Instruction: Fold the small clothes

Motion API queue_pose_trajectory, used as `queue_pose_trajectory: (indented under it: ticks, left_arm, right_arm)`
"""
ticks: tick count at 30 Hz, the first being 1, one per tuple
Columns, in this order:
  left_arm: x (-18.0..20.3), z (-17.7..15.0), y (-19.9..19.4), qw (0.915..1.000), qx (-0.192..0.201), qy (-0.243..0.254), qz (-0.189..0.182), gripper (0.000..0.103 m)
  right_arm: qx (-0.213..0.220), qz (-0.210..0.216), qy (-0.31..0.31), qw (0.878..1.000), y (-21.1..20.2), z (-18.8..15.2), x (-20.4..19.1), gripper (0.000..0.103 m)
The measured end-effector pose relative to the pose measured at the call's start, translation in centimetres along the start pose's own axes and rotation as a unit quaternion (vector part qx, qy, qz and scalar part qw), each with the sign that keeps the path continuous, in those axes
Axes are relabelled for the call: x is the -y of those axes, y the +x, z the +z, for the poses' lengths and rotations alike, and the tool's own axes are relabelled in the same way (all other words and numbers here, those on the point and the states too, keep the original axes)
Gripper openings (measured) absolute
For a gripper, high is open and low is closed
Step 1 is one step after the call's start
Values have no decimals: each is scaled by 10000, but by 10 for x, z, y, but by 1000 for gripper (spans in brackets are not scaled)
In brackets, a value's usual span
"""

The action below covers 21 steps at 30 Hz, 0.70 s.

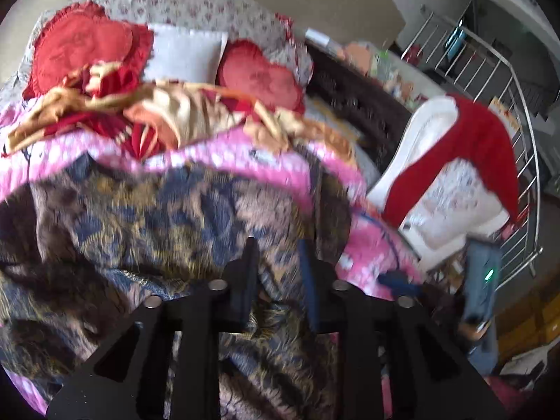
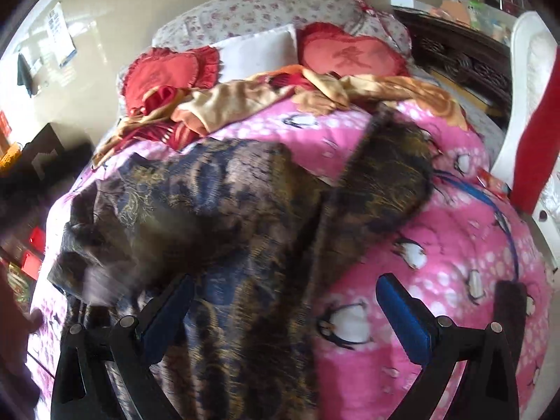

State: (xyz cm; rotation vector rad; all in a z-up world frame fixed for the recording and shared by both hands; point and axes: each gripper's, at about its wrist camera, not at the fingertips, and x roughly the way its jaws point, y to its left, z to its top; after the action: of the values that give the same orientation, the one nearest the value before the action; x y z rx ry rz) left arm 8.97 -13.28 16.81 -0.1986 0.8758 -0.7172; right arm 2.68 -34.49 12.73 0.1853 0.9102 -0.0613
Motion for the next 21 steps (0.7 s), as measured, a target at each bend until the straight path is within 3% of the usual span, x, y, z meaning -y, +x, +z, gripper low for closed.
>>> queue_pose_trajectory:
  ticks: [2, 4, 7, 9, 12, 14, 18, 19, 21]
  left_arm:
    - [-2, -10, -10, 9998, -27, 154, 158, 50]
    - [-10, -22, -32, 9991, 134, 271, 312, 57]
    - [-40, -47, -76, 9931, 488, 310, 1019, 71]
    - [-67, -61, -97, 9834, 701, 199, 1660, 72]
    - [-114, -82, -105, 9654, 532, -230, 2543, 72]
    - [-142, -96, -99, 9584, 274, -630, 2769, 72]
    - [-178, -119, -83, 9536, -128, -1173, 2768, 72]
    - [-182, -123, -80, 9534, -173, -1244, 2743, 72]
    - [-183, -127, -76, 9530, -208, -1279, 2738, 72]
  right_arm:
    - [-23, -22, -17, 10000, 0, -1, 5, 103]
    - [-4, 30, -41, 10000, 0, 0, 7, 103]
    - [41, 184, -78, 9998, 1, 3, 4, 103]
    - [36, 349, -132, 9993, 6, 6, -2, 103]
    - [-39, 630, -292, 9976, 15, 10, -17, 103]
    - [-75, 760, -511, 9958, 23, 13, -32, 103]
    - [-250, 842, -772, 9931, 50, 18, -56, 102]
    - [-346, 946, -765, 9920, 59, 19, -61, 98]
    - [-569, 1134, -788, 9888, 80, 20, -68, 65]
